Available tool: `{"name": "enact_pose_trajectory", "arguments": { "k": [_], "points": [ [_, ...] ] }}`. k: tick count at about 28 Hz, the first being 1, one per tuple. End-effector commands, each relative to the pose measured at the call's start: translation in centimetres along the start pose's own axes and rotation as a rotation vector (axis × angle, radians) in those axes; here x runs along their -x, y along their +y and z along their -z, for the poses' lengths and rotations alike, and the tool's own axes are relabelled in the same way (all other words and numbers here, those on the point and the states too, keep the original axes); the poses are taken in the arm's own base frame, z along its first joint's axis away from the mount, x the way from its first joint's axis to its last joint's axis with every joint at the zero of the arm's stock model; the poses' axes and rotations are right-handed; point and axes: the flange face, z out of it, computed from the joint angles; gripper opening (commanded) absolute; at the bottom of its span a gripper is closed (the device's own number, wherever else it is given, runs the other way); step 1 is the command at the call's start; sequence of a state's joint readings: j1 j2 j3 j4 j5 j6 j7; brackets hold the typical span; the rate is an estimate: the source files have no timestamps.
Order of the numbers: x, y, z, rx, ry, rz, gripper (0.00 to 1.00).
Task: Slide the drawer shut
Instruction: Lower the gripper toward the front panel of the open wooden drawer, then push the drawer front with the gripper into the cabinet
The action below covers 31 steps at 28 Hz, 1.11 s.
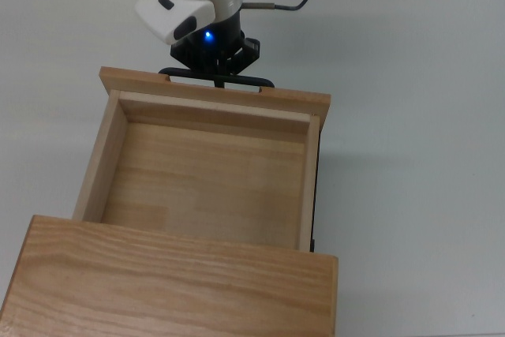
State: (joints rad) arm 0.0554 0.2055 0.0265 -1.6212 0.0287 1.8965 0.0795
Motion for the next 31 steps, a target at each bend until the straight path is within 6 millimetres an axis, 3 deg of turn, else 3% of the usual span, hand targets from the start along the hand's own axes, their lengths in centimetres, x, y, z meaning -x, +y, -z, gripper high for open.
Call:
{"name": "enact_pose_trajectory", "arguments": {
  "k": [1, 9, 21, 31],
  "points": [
    [-1.9, 0.2, -0.8, 0.0, 0.019, 0.014, 0.0],
    [-4.1, 0.6, -0.4, 0.0, 0.061, 0.004, 0.0],
    [-7.0, 0.8, -0.9, 0.016, 0.268, 0.007, 0.0],
    [-8.9, 1.0, 1.5, -0.002, 0.513, 0.005, 0.0]
  ]
}}
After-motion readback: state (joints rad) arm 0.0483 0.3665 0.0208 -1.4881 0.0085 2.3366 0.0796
